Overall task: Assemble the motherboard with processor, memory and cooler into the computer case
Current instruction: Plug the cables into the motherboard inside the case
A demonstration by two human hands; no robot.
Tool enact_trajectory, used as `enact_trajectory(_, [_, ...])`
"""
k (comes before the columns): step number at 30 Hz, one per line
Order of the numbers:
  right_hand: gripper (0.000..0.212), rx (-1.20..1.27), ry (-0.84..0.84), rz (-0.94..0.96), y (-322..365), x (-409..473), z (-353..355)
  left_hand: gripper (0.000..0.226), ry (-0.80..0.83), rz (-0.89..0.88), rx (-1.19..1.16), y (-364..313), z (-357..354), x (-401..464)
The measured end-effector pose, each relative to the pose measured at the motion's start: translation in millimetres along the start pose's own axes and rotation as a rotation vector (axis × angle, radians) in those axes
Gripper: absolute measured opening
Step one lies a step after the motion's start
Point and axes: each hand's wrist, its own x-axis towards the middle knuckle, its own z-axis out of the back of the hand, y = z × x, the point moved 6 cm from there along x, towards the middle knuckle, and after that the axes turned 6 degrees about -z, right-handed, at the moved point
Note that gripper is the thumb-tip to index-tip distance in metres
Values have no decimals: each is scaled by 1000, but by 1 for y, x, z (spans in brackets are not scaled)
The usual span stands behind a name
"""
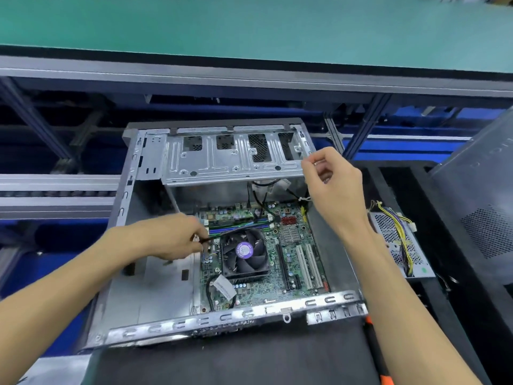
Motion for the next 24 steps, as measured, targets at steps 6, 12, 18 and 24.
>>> enact_trajectory(6, [9, 70, 60, -112, 2, -7, 5, 21, -183, -102, -376, -9, 36, -6])
enact_trajectory(12, [23, 116, 467, -287, 17, -27, -13, 19, -113, -267, -1440, -47, 60, 3])
enact_trajectory(18, [31, 438, 856, -390, 38, -64, -36, 14, -67, -238, -1954, -74, 71, 10])
enact_trajectory(24, [28, 904, 922, -404, 61, -69, -36, 10, -1, -232, -2140, -84, 70, 15])
